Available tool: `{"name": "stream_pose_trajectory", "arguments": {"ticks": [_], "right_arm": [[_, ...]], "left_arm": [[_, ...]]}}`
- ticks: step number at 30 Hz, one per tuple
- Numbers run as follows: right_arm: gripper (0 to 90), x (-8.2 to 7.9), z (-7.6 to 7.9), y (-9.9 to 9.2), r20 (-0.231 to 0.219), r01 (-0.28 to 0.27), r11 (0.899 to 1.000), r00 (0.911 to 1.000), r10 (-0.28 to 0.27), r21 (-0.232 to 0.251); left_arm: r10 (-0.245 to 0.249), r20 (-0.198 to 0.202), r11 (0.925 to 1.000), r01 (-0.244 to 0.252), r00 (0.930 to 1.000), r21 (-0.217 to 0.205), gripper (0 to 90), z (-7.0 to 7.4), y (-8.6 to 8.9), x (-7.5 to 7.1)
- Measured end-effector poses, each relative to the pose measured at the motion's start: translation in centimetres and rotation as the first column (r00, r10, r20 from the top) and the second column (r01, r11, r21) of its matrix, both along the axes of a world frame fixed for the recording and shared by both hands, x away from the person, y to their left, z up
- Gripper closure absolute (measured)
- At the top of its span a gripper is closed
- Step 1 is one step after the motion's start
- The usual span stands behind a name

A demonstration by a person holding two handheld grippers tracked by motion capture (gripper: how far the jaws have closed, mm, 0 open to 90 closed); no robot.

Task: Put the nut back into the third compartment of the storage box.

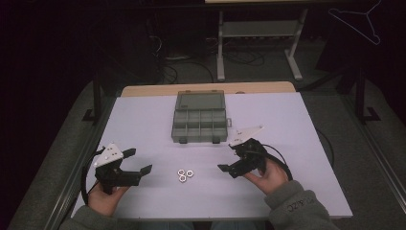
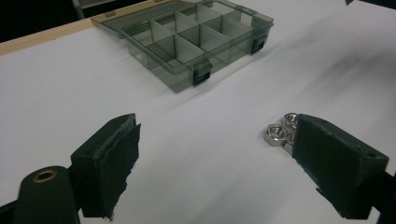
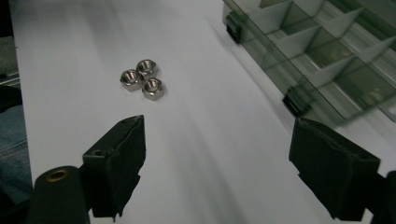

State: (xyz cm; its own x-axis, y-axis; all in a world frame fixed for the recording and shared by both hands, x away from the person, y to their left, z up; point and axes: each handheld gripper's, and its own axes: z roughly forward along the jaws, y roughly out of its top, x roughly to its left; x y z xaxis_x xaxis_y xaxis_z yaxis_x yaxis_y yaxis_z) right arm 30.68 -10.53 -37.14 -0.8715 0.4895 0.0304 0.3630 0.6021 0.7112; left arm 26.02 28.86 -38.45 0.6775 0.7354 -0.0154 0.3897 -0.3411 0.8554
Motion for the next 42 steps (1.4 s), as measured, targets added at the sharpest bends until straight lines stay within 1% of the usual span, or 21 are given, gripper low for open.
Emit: {"name": "stream_pose_trajectory", "arguments": {"ticks": [1,2,3,7,9,10,11,12,13,14,16,17,18,19,21,23,26,34,35,38,42], "right_arm": [[19.0,0.4,0.0,1.0,-0.009,-0.017,1.000,0.9998,0.017,-0.011],[19.4,0.6,0.0,1.3,-0.008,-0.027,0.999,0.9996,0.027,-0.018],[20.2,0.9,-0.1,1.9,-0.022,-0.042,0.999,0.9989,0.041,-0.016],[22.5,1.5,-0.3,3.4,-0.040,-0.065,0.998,0.9972,0.064,-0.025],[23.3,1.8,-0.5,4.1,-0.041,-0.080,0.996,0.9960,0.079,-0.029],[23.8,1.9,-0.6,4.4,-0.053,-0.081,0.996,0.9954,0.080,-0.022],[24.6,2.0,-0.7,4.7,-0.049,-0.091,0.995,0.9948,0.090,-0.027],[25.5,2.1,-0.8,5.0,-0.061,-0.093,0.995,0.9939,0.091,-0.023],[25.9,2.2,-0.9,5.3,-0.052,-0.104,0.994,0.9934,0.102,-0.032],[25.9,2.3,-1.0,5.6,-0.064,-0.104,0.994,0.9928,0.101,-0.033],[27.3,2.4,-1.3,6.2,-0.067,-0.118,0.992,0.9911,0.115,-0.037],[27.3,2.6,-1.4,6.5,-0.061,-0.132,0.990,0.9898,0.129,-0.044],[27.6,2.5,-1.4,6.8,-0.075,-0.124,0.991,0.9899,0.121,-0.046],[28.1,2.7,-1.6,7.1,-0.065,-0.142,0.989,0.9881,0.139,-0.047],[29.1,2.8,-1.9,7.7,-0.076,-0.150,0.987,0.9864,0.145,-0.056],[30.6,2.9,-2.2,8.2,-0.080,-0.158,0.985,0.9850,0.153,-0.063],[33.0,3.0,-2.6,8.9,-0.100,-0.165,0.984,0.9823,0.158,-0.069],[43.8,3.1,-4.1,10.5,-0.135,-0.204,0.975,0.9721,0.191,-0.085],[45.0,3.1,-4.2,10.6,-0.148,-0.201,0.975,0.9712,0.187,-0.089],[48.1,3.1,-4.7,11.1,-0.163,-0.206,0.973,0.9686,0.188,-0.100],[53.7,3.0,-5.2,11.6,-0.184,-0.215,0.970,0.9640,0.192,-0.114]], "left_arm": [[0.003,-0.002,1.0000,-0.003,1.0000,-0.001,14.2,0.0,0.0,0.0],[0.004,-0.006,1.0000,-0.004,1.0000,-0.003,14.2,-0.1,0.0,0.0],[0.005,-0.005,1.0000,-0.005,1.0000,-0.004,14.2,-0.1,0.0,0.0],[0.006,-0.004,1.0000,-0.006,1.0000,0.000,14.2,-0.1,0.0,0.0],[0.006,-0.003,1.0000,-0.006,1.0000,0.002,14.2,-0.1,0.0,0.1],[0.007,-0.004,1.0000,-0.007,1.0000,0.002,14.2,-0.1,0.0,0.0],[0.008,-0.005,1.0000,-0.008,1.0000,0.004,14.2,-0.1,0.0,0.0],[0.009,-0.002,1.0000,-0.009,1.0000,-0.001,14.2,-0.1,0.0,0.0],[0.008,-0.005,1.0000,-0.008,1.0000,0.003,14.2,-0.1,0.0,0.0],[0.008,-0.006,1.0000,-0.008,1.0000,0.004,14.2,-0.1,0.0,0.0],[0.006,-0.005,1.0000,-0.006,1.0000,0.007,14.2,-0.1,-0.1,0.0],[0.006,-0.004,1.0000,-0.006,1.0000,0.007,14.2,-0.1,-0.1,0.0],[0.007,-0.004,1.0000,-0.007,1.0000,0.005,14.2,-0.1,-0.1,0.0],[0.008,-0.002,1.0000,-0.008,1.0000,0.002,14.2,-0.1,-0.1,0.0],[0.007,-0.001,1.0000,-0.007,1.0000,0.001,14.2,-0.1,0.0,0.0],[0.008,0.004,1.0000,-0.008,1.0000,-0.003,14.2,-0.1,0.0,0.1],[0.008,0.002,1.0000,-0.008,1.0000,-0.002,14.2,-0.1,0.0,0.0],[0.008,0.003,1.0000,-0.008,1.0000,0.003,14.2,0.0,0.2,0.0],[0.008,0.004,1.0000,-0.008,1.0000,0.003,14.2,0.0,0.2,0.0],[0.012,0.000,0.9999,-0.012,0.9999,-0.006,14.2,0.0,0.2,0.0],[0.009,0.002,1.0000,-0.009,1.0000,-0.002,14.2,0.0,0.2,0.0]]}}
